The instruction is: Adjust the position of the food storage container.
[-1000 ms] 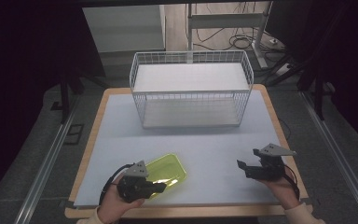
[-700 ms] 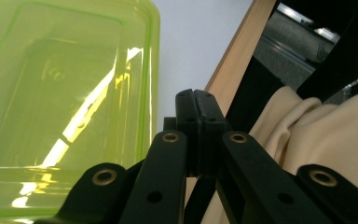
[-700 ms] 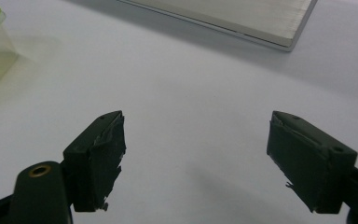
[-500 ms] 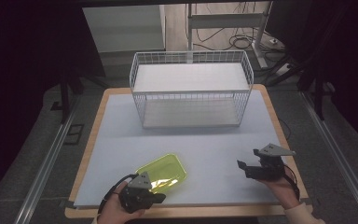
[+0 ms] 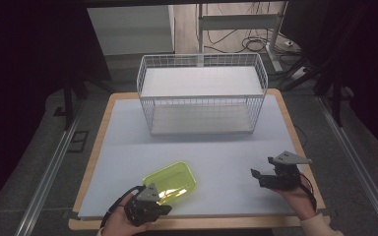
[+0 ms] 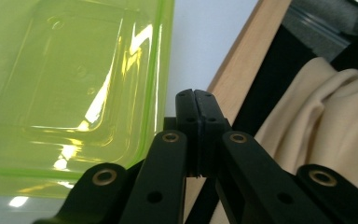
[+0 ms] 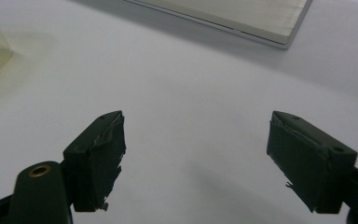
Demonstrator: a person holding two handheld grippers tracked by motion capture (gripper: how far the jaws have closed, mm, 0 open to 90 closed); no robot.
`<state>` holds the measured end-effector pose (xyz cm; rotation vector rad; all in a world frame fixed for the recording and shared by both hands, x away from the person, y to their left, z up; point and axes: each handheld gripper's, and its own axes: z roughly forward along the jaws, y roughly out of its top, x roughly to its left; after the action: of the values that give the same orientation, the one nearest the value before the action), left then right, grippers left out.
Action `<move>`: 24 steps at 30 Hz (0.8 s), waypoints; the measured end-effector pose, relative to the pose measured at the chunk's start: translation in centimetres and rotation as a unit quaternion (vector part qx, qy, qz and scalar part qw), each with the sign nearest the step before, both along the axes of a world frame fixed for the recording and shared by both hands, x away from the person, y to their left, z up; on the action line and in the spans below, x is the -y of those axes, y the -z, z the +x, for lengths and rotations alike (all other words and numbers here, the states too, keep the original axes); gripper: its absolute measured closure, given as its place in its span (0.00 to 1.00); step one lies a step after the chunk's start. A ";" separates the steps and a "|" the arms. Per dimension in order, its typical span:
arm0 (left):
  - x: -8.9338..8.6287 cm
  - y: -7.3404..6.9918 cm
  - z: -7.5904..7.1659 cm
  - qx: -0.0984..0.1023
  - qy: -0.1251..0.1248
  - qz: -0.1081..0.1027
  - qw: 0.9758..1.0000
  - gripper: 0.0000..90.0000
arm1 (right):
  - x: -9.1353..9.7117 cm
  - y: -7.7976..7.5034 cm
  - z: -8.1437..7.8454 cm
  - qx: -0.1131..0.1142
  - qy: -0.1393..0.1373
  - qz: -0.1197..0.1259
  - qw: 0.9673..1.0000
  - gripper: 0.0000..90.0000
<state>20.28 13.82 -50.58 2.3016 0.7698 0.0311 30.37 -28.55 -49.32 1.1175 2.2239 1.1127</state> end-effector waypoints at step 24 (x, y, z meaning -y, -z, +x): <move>-2.7 0.4 1.8 0.003 -0.052 0.016 0.999 1.00 | 0.0 0.1 0.1 -0.001 0.000 -0.003 1.000 0.22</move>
<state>22.04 16.50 -51.03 2.2880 0.8909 0.0985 30.45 -28.57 -49.40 1.1175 2.2271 1.1050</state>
